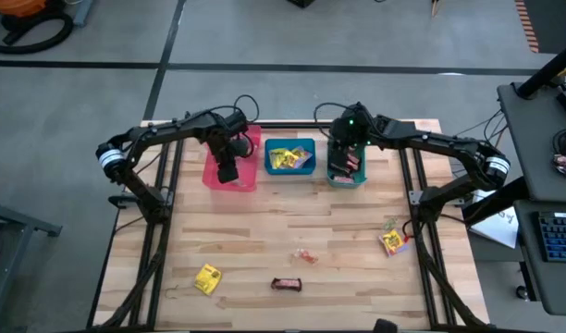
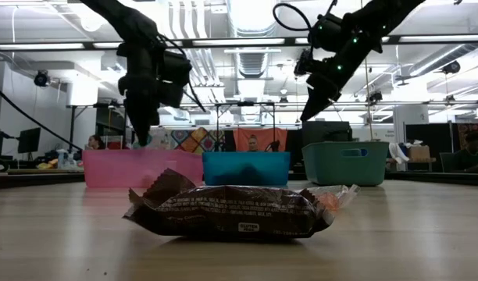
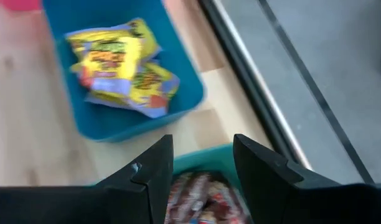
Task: Sort candy
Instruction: Put the blue candy into the red bin
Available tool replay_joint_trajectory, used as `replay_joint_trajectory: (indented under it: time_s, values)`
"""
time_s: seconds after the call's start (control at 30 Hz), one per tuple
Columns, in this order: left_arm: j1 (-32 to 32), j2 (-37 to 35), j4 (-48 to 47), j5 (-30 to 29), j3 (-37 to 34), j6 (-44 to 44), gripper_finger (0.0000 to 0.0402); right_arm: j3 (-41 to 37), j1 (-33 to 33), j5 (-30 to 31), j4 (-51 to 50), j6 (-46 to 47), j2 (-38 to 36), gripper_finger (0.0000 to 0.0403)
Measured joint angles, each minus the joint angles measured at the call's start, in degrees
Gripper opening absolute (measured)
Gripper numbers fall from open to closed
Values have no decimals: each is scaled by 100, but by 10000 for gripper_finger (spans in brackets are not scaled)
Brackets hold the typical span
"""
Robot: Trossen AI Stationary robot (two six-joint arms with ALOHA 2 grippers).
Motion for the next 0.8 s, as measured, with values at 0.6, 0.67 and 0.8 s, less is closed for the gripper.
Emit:
replay_joint_trajectory:
  time_s: [0.6,0.67,0.8]
  values:
    - [-11,28,889,156,-507,30,2,-145,-613,-360,-6,-187,11,159]
    - [-13,28,918,191,-507,4,2,-178,-614,-363,-7,-179,13,157]
    - [-17,28,1020,270,-532,-21,2,-235,-615,-361,-5,-186,13,153]
